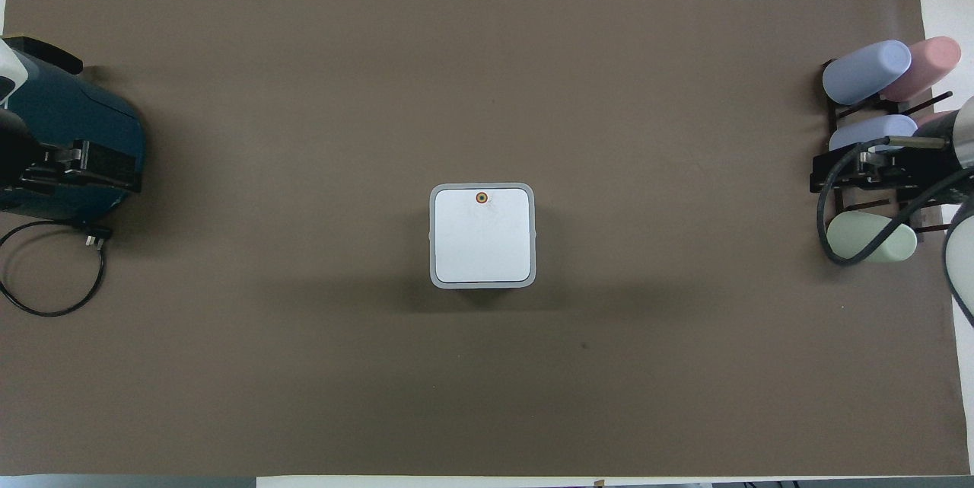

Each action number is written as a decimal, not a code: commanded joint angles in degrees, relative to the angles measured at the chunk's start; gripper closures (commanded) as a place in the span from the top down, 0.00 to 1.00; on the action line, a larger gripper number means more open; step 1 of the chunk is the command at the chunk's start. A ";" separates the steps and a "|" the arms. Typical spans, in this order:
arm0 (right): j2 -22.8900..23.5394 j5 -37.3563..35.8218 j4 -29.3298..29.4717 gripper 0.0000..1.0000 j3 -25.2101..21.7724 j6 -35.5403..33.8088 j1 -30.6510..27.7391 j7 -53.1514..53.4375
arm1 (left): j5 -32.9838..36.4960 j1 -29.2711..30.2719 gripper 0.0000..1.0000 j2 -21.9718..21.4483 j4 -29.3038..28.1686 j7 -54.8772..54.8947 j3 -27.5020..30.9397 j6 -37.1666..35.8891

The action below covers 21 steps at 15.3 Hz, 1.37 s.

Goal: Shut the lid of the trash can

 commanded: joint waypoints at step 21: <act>-0.07 -0.19 0.16 1.00 0.27 -0.79 -0.70 -0.89 | 0.58 5.66 1.00 -2.14 -0.92 -0.20 -6.19 -2.44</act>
